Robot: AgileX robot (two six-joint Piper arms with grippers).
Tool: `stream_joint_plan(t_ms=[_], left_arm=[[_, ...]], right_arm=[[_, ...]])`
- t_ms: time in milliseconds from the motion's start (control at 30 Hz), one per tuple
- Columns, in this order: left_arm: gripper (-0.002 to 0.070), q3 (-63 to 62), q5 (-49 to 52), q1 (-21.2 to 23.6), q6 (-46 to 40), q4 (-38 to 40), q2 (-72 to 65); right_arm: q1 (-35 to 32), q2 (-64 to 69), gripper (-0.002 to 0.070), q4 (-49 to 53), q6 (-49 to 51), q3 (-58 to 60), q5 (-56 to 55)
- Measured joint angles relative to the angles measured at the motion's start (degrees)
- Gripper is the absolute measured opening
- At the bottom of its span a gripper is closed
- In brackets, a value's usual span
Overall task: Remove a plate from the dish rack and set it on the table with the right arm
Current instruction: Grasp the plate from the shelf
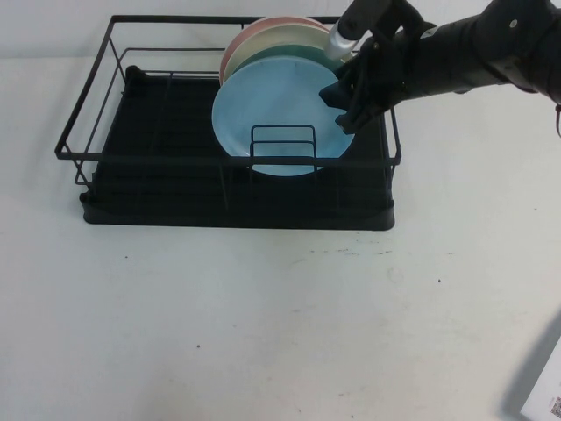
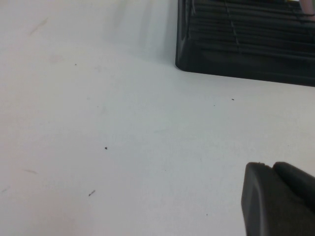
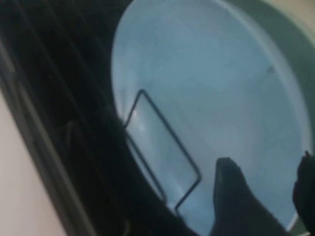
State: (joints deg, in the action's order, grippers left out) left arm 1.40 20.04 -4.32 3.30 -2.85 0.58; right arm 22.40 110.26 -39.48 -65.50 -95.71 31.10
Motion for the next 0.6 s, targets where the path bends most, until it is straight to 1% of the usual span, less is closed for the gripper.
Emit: stream_joint_plan(t_ms=[333,600], left_arm=[[-0.0004,0.00,0.00,0.00,0.00,0.00,0.00],[-0.0004,0.00,0.00,0.00,0.00,0.00,0.00]], right_arm=[[0.00,0.24,0.0249,0.00,-2.45,-0.16,-8.30],[0.00,3.52,0.0249,-0.21,-3.15,-4.70,-6.89]])
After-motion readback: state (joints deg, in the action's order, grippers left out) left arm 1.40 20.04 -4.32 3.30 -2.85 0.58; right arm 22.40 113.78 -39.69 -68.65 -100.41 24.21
